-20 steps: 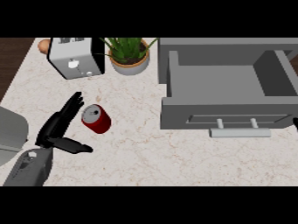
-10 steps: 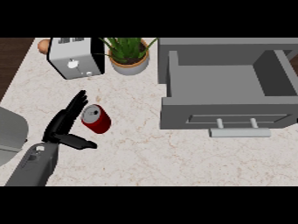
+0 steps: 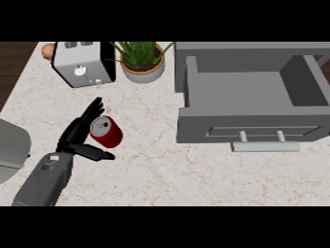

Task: Pick up the can, place it into the drawer and close the drawer

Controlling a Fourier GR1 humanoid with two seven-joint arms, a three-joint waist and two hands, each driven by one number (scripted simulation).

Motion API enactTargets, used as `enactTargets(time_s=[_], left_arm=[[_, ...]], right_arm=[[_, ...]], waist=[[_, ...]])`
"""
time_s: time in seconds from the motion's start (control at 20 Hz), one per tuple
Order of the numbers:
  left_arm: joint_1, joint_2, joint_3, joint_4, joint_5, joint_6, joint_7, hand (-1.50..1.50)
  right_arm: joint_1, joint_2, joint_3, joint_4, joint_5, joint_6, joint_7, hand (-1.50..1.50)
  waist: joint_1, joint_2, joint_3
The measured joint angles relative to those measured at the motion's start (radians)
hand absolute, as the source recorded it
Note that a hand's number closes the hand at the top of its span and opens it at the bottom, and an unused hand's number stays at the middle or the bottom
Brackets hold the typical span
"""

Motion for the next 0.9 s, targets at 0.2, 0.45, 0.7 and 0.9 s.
enactTargets(time_s=[0.2, 0.45, 0.7, 0.9], left_arm=[[-0.037, -0.022, -0.001, 0.04, -0.006, 0.025, 0.001, -1.5], [-0.063, -0.034, -0.01, 0.079, -0.022, 0.035, -0.035, -1.5], [-0.064, -0.055, -0.019, 0.037, -0.013, 0.021, -0.009, 1.5], [-0.06, -0.074, -0.025, 0.007, -0.002, 0.0, -0.001, 1.5]], right_arm=[[0.018, 0.006, 0.006, -0.04, -0.006, 0.003, 0.018, -1.5], [0.021, 0.009, 0.014, -0.017, -0.001, 0.005, -0.008, -1.5], [-0.009, -0.01, -0.023, -0.013, -0.028, 0.004, 0.021, -1.5], [-0.009, -0.004, -0.024, -0.01, -0.024, 0.001, 0.012, -1.5]], waist=[[-0.002, 0.0, 0.0], [-0.003, 0.001, 0.0], [0.002, -0.001, 0.002], [0.003, -0.002, 0.001]])
